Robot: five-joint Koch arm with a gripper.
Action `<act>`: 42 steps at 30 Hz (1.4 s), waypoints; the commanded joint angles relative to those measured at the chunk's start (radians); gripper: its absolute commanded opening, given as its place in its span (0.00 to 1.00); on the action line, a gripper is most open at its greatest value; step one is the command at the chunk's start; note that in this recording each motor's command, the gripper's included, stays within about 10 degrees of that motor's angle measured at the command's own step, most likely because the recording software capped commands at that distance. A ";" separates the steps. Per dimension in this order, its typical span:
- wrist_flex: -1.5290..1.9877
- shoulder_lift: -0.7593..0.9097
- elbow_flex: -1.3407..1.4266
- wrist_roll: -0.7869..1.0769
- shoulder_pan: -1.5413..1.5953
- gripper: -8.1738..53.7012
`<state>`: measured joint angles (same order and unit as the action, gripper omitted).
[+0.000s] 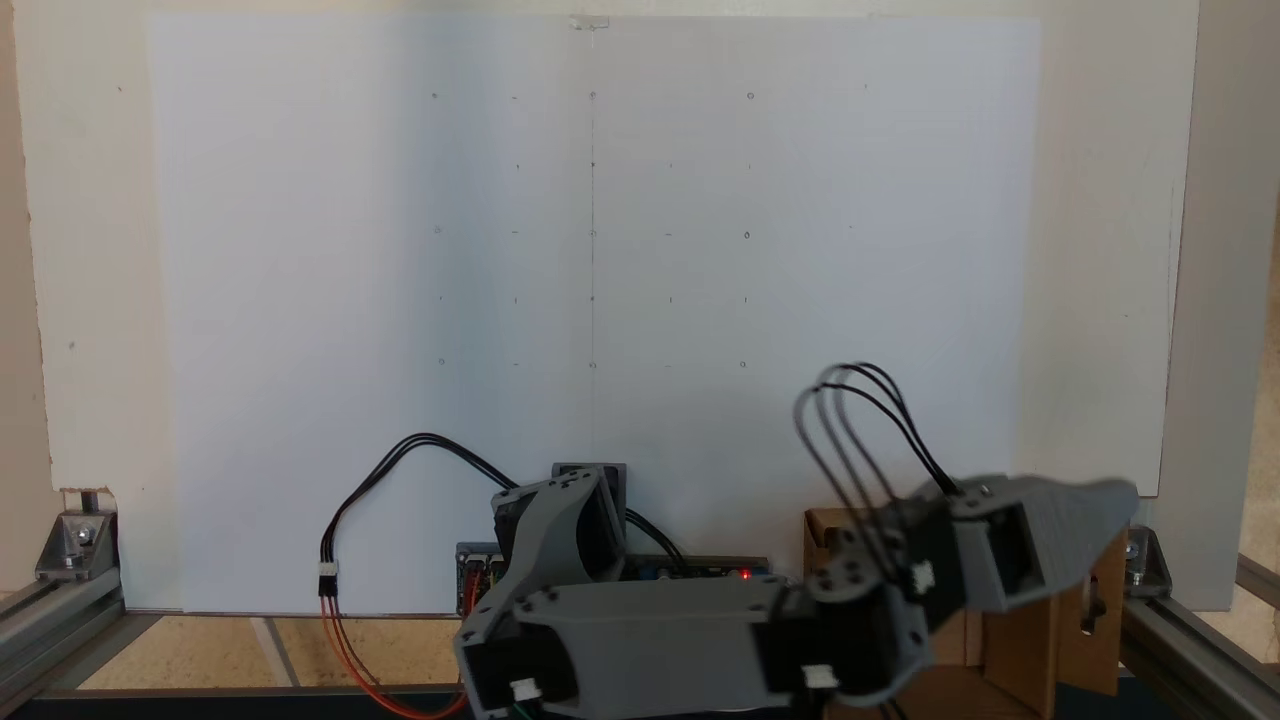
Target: Grasp a green dice and put it in the bin.
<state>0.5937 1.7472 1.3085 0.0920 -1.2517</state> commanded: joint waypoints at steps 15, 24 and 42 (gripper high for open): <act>-0.428 0.344 0.643 -0.126 1.167 0.85; -0.828 0.615 1.029 -0.120 1.328 0.85; -1.567 0.626 1.356 -0.115 1.157 0.81</act>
<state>-0.8483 2.2596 2.6906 0.0015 -0.0905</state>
